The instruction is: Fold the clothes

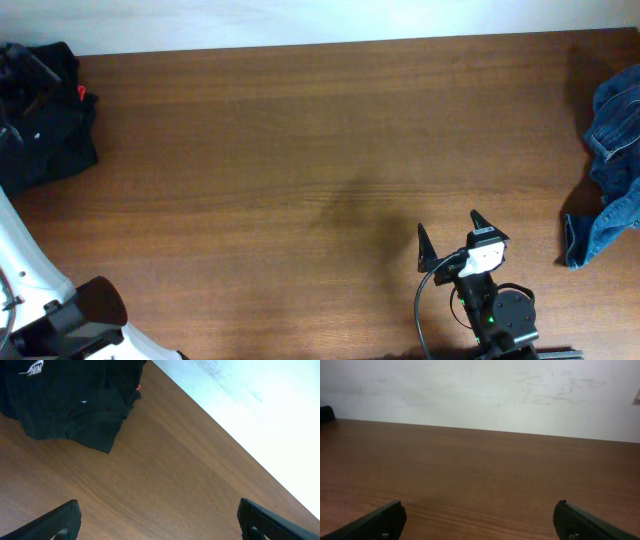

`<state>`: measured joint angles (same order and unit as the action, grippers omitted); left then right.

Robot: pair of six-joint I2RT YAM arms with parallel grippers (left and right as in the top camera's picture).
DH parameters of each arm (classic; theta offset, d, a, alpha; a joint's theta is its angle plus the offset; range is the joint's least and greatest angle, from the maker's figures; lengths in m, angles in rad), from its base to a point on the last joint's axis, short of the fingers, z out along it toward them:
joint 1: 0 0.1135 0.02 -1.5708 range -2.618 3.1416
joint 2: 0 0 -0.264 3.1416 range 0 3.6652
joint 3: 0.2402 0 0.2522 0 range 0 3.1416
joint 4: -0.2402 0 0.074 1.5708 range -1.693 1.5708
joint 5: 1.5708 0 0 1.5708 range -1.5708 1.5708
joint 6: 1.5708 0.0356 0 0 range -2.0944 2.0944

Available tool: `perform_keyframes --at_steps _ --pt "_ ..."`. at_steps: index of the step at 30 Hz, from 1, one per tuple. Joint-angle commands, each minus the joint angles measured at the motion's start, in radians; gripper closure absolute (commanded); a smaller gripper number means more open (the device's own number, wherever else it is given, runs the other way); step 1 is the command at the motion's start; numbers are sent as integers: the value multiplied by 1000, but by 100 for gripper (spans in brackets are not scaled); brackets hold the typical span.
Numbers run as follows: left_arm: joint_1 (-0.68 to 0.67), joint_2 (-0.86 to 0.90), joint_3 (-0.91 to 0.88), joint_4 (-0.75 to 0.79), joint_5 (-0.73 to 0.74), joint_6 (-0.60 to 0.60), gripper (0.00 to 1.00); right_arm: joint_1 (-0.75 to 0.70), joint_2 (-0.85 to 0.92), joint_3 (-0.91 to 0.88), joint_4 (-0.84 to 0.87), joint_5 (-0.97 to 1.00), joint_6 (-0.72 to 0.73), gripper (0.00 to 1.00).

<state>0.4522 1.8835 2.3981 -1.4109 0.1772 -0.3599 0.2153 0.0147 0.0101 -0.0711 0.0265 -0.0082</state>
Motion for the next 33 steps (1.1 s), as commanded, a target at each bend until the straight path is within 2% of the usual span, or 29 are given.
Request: perform_keyframes --at_steps 1,21,33 --pt "-3 1 -6 -1 10 6 1 -8 -11 -5 -8 8 -7 1" --pt "-12 -5 -9 -5 10 6 0 -8 -11 -5 -8 8 -7 1" --pt "-12 -178 -9 -5 10 6 1 -8 -11 -5 -8 8 -7 1"
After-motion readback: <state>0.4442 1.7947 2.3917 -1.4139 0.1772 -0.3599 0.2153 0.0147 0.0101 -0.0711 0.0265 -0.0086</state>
